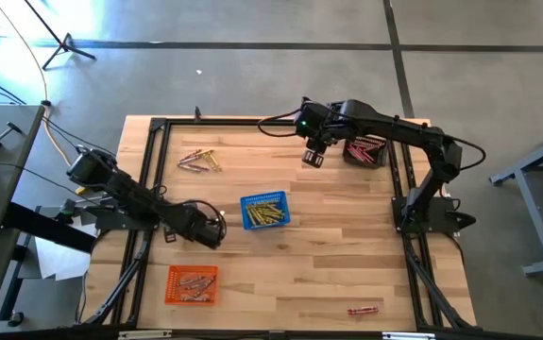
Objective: Sort crayons
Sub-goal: Put the red crayon into the black basket
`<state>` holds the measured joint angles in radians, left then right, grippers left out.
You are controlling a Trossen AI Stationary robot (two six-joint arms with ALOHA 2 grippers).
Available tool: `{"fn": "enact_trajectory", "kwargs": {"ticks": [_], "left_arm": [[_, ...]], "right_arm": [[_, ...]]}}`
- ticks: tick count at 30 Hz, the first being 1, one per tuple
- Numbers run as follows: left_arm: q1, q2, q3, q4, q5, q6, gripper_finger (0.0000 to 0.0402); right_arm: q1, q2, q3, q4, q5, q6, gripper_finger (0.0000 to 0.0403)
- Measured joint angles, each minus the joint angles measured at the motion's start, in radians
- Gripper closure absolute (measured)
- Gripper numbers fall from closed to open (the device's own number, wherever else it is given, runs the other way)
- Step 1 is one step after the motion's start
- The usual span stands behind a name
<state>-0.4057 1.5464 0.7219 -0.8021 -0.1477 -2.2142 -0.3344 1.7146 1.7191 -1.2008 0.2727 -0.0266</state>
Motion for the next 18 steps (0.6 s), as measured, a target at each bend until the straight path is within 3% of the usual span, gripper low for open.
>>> {"fn": "enact_trajectory", "kwargs": {"ticks": [6, 9, 13, 18], "left_arm": [[0.0, 0.003, 0.028, 0.04, 0.004, 0.053, 0.0399], [0.001, -0.024, 0.07, 0.079, -0.041, 0.097, 0.0399], [0.002, -0.075, 0.137, 0.057, -0.225, 0.179, 0.04], [0.004, -0.173, 0.209, 0.052, -0.59, 0.376, 0.0401]], "right_arm": [[0.0, 0.0, 0.0, 0.003, 0.0, -0.001, 0.0293], [0.0, 0.0, 0.0, 0.005, 0.001, -0.035, 0.0293], [0.0, 0.0, 0.0, 0.007, 0.001, -0.06, 0.0293], [0.0, 0.0, 0.0, 0.1, -0.109, -0.043, 0.0293]]}}
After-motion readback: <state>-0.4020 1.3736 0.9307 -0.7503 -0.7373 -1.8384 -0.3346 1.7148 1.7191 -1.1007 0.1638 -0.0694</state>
